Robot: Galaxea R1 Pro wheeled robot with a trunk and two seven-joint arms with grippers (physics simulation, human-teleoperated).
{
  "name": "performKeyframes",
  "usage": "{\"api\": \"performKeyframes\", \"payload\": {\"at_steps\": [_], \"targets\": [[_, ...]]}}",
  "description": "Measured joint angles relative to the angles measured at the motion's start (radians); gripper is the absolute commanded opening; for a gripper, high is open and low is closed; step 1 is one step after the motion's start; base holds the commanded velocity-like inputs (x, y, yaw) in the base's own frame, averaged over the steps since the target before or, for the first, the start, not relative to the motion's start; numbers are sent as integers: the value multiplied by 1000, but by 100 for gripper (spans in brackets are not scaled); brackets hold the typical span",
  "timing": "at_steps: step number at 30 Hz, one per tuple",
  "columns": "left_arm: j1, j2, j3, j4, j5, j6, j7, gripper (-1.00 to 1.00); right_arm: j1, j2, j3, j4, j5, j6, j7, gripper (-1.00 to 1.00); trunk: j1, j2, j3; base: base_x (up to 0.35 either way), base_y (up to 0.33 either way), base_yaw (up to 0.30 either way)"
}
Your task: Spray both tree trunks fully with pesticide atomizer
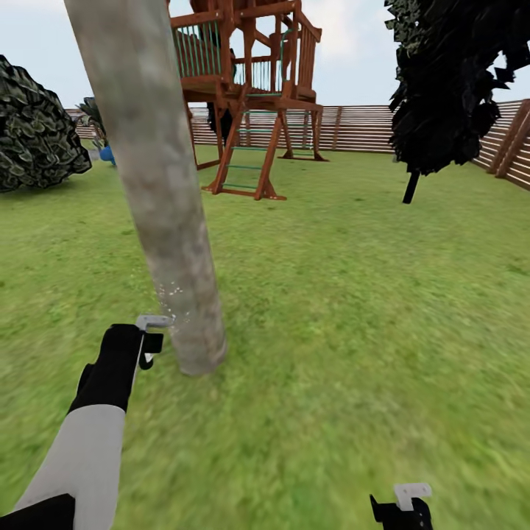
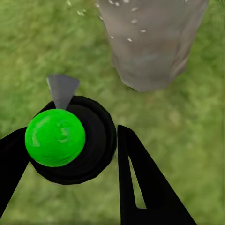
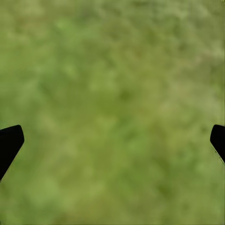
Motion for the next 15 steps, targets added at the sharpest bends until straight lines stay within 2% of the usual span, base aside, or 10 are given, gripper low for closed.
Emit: {"api": "performKeyframes", "payload": {"at_steps": [3,12,15], "targets": [[0,-1,1,1,1,0,0,-100,0,0,0,0,0,0,1,100,0,0,0,202,-178,11],[1,0,1,2,3,0,0,-100,0,0,0,0,0,0,1,100,0,0,0,17,-269,0],[10,5,2,6,3,-1,1,-100,0,0,0,0,0,0,1,100,0,0,0,188,-219,0]]}}
